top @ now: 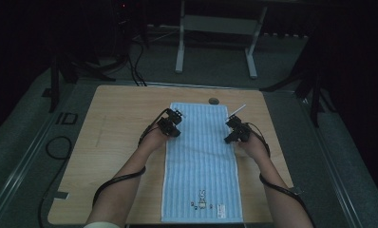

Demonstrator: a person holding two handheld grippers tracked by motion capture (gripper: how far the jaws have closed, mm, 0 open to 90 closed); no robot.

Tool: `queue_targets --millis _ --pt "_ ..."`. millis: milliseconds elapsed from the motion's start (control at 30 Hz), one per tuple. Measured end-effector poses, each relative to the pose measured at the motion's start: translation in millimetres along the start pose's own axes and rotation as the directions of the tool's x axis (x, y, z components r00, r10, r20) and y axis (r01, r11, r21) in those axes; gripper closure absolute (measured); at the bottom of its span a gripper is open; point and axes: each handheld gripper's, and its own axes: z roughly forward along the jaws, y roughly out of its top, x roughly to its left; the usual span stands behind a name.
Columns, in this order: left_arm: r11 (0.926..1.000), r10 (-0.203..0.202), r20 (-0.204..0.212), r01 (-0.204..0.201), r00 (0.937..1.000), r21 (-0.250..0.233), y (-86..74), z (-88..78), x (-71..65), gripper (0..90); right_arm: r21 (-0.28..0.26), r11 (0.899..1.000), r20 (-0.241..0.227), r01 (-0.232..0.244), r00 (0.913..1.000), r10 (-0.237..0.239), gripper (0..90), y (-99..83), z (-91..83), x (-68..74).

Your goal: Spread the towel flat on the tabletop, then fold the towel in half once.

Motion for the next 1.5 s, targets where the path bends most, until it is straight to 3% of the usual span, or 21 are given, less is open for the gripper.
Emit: queue_targets --millis 133,167,267,300,333,400,500,667,833,1000,1067,1267,1400,1500 --pt "0.9995 0.026 0.023 -0.026 0.9994 -0.020 -12.7 -14.7 -12.0 83.1 -0.025 0.999 -0.014 0.038 0.9991 -0.039 85.3 -6.2 -10.6 11.5" --pt "0.9985 0.049 0.054 -0.047 0.9974 -0.026 -24.5 -24.7 -23.4 83.1 -0.040 0.997 -0.033 0.067 0.9971 -0.068 85.3 -13.2 -18.2 21.4" --pt "0.9977 0.066 0.073 -0.065 0.9952 -0.022 -37.0 -31.2 -34.0 83.2 -0.048 0.993 -0.047 0.110 0.9926 -0.112 84.7 -27.0 -24.4 36.8" --pt "0.9971 0.073 0.109 -0.071 0.9913 -0.027 -48.4 -35.2 -42.8 83.2 -0.046 0.991 -0.049 0.123 0.9909 -0.125 84.7 -30.7 -24.9 40.0" --pt "0.9971 0.073 0.109 -0.071 0.9913 -0.027 -48.4 -35.2 -42.8 83.1 -0.046 0.991 -0.049 0.123 0.9909 -0.125 84.7 -30.7 -24.9 40.0" --pt "0.9947 0.103 0.126 -0.103 0.9867 -0.003 -65.0 -33.8 -57.4 83.1 -0.030 0.986 -0.034 0.163 0.9859 -0.164 83.1 -42.9 -21.2 48.6" --pt "0.9921 0.116 0.129 -0.121 0.9848 0.034 -72.5 -26.9 -64.2 82.9 0.000 0.989 -0.039 0.149 0.9881 -0.148 83.2 -44.2 -11.5 45.1" --pt "0.9928 0.108 0.143 -0.115 0.9838 0.036 -71.6 -22.0 -62.4 82.2 -0.008 0.997 -0.065 0.083 0.9944 -0.084 84.5 -40.8 -4.1 32.6" --pt "0.9939 0.102 0.144 -0.107 0.9844 0.028 -64.6 -17.7 -61.5 82.2 0.000 0.998 -0.057 0.067 0.9962 -0.066 84.4 -36.5 -3.7 24.4" --pt "0.9929 0.113 0.142 -0.117 0.9833 0.020 -61.1 -19.5 -65.9 80.2 0.001 0.997 -0.046 0.072 0.9963 -0.072 83.3 -36.7 -7.0 26.1" --pt "0.9924 0.120 0.148 -0.123 0.9816 0.009 -62.8 -24.6 -70.5 80.3 -0.027 0.995 -0.053 0.099 0.9936 -0.100 82.7 -41.0 -15.3 34.4" --pt "0.9923 0.121 0.147 -0.124 0.9817 0.011 -77.1 -31.7 -72.0 80.3 -0.062 0.989 -0.062 0.137 0.9880 -0.141 81.5 -56.5 -28.7 48.5" --pt "0.9951 0.096 0.139 -0.098 0.9856 0.008 -82.6 -36.3 -64.1 78.8 -0.062 0.989 -0.060 0.131 0.9891 -0.134 79.1 -62.3 -32.6 44.9" --pt "0.9976 0.070 0.122 -0.069 0.9900 -0.012 -84.2 -45.6 -55.4 66.4 -0.065 0.992 -0.052 0.106 0.9926 -0.110 71.0 -64.6 -38.9 34.5"
